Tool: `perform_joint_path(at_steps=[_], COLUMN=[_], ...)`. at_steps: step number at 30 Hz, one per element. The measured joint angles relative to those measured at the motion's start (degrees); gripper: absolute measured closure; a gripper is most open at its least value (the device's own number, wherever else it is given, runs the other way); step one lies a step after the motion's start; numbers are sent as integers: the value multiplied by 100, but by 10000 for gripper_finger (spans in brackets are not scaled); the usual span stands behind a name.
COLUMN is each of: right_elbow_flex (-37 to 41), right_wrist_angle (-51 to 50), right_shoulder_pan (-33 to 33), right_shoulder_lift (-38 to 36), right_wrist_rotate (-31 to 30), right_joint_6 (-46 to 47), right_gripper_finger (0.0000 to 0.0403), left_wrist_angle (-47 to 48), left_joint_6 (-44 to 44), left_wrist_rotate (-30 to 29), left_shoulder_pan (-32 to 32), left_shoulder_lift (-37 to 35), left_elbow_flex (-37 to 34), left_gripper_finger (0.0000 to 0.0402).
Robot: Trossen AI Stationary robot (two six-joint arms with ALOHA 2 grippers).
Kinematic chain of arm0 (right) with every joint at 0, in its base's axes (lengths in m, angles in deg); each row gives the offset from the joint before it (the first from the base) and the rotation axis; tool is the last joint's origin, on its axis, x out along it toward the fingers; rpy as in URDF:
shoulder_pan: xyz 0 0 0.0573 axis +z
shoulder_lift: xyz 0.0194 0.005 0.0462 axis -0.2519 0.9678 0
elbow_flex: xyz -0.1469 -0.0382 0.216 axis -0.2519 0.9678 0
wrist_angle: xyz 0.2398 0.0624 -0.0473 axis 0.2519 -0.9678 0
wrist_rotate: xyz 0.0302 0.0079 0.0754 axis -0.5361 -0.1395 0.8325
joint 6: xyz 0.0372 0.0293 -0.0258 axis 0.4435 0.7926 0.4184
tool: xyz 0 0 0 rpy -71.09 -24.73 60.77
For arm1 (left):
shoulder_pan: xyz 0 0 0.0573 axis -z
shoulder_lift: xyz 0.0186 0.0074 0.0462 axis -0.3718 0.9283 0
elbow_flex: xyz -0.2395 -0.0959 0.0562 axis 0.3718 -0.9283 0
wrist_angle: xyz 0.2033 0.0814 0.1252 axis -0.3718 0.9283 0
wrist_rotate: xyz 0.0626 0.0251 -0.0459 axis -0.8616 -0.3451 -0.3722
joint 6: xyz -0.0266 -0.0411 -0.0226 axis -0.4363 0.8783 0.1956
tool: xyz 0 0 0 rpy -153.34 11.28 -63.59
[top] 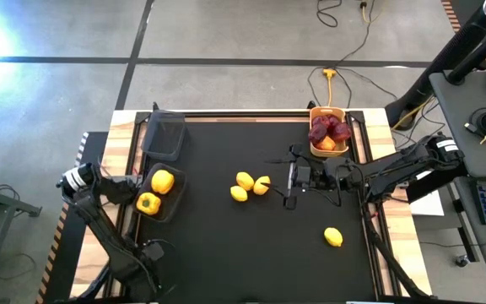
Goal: Sort produce into baskets
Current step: Put the lemon into the top black bin
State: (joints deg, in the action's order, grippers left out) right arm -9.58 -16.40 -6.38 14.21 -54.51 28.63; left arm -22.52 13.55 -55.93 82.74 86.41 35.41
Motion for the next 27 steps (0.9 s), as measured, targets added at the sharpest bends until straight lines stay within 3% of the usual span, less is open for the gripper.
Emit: perform_joint_path(at_steps=[10,18,27], right_elbow_flex=[0,0,0], right_wrist_angle=[2,-1,3], right_shoulder_pan=[-39,-76,-76], right_shoulder_lift=[-1,1,15], right_wrist_rotate=[-1,0,0], right_joint_6=[-11,0,37], right_gripper_finger=[117,117,117], left_wrist_angle=[82,179,559], left_joint_6=[-300,-499,-315], left_wrist_rotate=[130,-635,-465], left_shoulder_pan=[-185,-284,-279], left_shoulder_lift=[231,153,153], left_elbow_flex=[-72,242,215], left_gripper_finger=[16,16,15])
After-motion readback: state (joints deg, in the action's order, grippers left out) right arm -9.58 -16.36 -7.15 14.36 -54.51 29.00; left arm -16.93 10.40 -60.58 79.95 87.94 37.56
